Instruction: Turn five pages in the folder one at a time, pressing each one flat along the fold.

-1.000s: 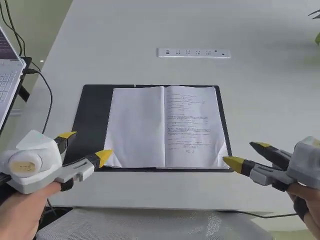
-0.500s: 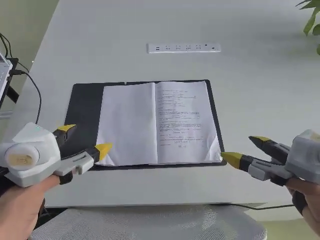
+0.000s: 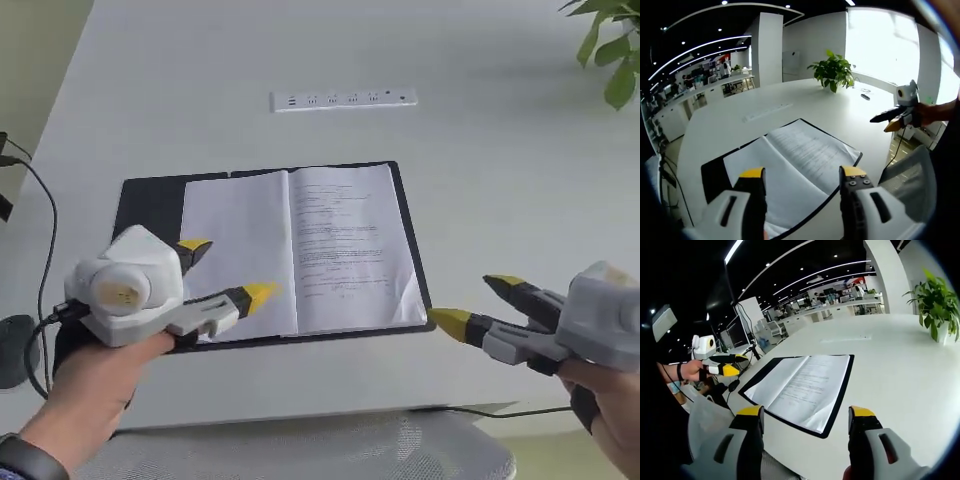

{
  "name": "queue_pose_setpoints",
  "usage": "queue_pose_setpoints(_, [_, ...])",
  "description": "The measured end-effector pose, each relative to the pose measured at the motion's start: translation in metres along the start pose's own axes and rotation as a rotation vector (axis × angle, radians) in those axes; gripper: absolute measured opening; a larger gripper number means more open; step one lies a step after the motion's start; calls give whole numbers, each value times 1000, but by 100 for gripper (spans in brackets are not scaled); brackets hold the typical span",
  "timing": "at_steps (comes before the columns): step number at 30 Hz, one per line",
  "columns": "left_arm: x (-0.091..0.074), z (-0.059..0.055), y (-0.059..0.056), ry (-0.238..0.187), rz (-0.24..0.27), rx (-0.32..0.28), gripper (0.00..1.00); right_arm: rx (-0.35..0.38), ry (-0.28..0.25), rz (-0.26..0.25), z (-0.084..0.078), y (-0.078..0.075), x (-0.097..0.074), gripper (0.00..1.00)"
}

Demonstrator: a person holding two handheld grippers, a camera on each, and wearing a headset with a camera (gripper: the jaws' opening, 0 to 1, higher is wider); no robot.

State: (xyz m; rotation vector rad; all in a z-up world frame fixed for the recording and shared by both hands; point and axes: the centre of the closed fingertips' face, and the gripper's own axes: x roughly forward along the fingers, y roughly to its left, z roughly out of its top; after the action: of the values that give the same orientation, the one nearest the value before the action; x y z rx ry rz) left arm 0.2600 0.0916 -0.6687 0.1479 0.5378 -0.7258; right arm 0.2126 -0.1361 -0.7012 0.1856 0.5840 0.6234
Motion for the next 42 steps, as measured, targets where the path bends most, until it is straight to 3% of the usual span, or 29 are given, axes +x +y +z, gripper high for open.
queue_pose_setpoints(13, [58, 4, -46, 47, -118, 50, 54, 11, -9, -2, -1, -2, -3, 67])
queue_pose_setpoints(28, [120, -13, -104, 114, -203, 45, 49, 24, 1, 17, -1, 1, -2, 66])
queue_pose_setpoints(37, [146, -24, -125, 139, -213, 21, 46, 21, 5, 31, 2, -2, -4, 66])
queue_pose_setpoints(42, [162, -38, -134, 168, -214, 12, 44, 16, 15, 38, 1, -7, -4, 66])
